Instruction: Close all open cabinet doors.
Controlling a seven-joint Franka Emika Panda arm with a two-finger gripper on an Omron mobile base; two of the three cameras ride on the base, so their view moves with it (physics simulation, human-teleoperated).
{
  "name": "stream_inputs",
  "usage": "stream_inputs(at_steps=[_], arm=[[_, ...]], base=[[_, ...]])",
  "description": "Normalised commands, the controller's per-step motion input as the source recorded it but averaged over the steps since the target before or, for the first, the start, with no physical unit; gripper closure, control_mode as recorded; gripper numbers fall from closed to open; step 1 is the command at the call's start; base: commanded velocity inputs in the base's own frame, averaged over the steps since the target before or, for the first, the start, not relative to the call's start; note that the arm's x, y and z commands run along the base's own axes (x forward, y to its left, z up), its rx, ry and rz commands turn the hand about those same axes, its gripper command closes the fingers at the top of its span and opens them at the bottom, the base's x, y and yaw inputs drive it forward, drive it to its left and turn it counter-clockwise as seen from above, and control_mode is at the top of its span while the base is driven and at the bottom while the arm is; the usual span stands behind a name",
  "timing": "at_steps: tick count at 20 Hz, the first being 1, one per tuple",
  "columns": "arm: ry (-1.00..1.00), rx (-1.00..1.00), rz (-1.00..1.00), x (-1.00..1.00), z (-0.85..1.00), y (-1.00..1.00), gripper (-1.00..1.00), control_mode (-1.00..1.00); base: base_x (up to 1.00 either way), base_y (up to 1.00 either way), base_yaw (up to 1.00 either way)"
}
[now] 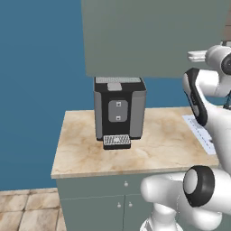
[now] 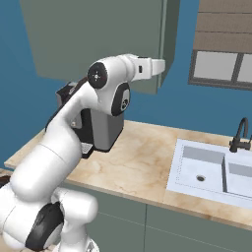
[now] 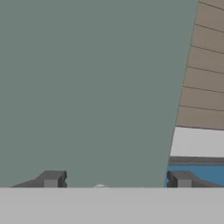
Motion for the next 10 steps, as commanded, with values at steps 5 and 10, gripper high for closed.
stream_inputs(at_steps=[5, 10], arm=[[0.00, 0.00, 0.00, 0.66, -0.07, -0.01, -1.00, -1.00], [0.00, 0.00, 0.01, 0.64, -0.03, -0.06, -1.00, -1.00]], base=[[0.00, 0.00, 0.00], [0.00, 0.00, 0.00]])
